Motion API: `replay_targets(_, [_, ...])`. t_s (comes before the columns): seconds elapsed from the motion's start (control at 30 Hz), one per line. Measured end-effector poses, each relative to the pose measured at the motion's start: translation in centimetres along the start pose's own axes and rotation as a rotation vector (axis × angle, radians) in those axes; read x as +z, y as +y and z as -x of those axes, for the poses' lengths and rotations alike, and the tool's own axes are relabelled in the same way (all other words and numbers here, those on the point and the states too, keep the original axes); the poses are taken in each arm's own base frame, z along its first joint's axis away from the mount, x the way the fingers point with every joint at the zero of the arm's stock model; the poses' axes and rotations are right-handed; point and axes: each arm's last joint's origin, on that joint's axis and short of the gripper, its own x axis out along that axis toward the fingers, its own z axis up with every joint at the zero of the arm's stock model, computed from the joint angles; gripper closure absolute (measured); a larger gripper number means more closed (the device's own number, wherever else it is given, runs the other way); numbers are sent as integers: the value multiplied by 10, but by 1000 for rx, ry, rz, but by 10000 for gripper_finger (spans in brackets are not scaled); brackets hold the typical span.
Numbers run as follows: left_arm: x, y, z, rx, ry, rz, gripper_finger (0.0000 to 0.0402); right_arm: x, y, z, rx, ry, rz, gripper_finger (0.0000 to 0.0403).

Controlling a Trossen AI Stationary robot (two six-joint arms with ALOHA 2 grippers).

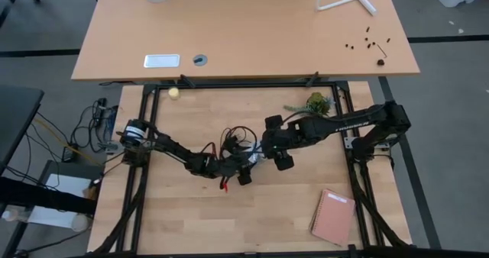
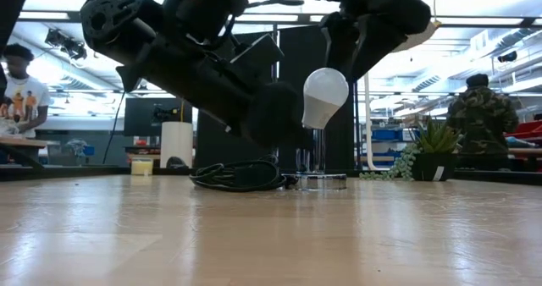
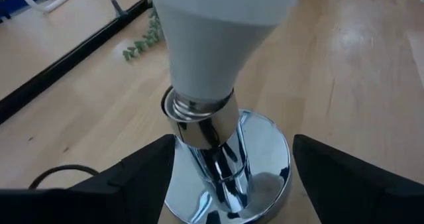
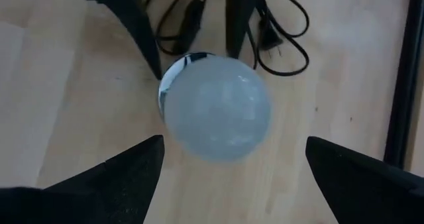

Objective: Screw lightbulb
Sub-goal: Insert the white lightbulb into the metallic lamp

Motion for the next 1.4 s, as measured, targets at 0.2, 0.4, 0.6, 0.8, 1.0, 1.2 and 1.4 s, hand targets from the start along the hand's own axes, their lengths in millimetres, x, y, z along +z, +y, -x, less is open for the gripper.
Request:
replay_targets(0.2, [0,0,0,-1,2,-8,109,1,1,-2,13,3,3,28])
replay_targets(0.4, [0,0,0,-12,5,7,110,-3,2,-2,21,41,9,24])
replay_targets(0.6, [0,0,0,-13,2,-14,108,-3,1,-2,17,38,10,27])
replay_targets(0.8, [0,0,0,-14,-2,-29,108,-3,-3,-2,14,32,-3,27])
replay_targets(1.0, [1,0,0,-15,-9,-33,108,-1,1,-1,16,15,11,27])
replay_targets(1.2, [1,0,0,-15,-9,-8,108,-1,1,-1,-4,18,8,27])
replay_targets(1.4, [2,0,0,-13,-18,-1,108,3,4,-2,-38,0,36,27])
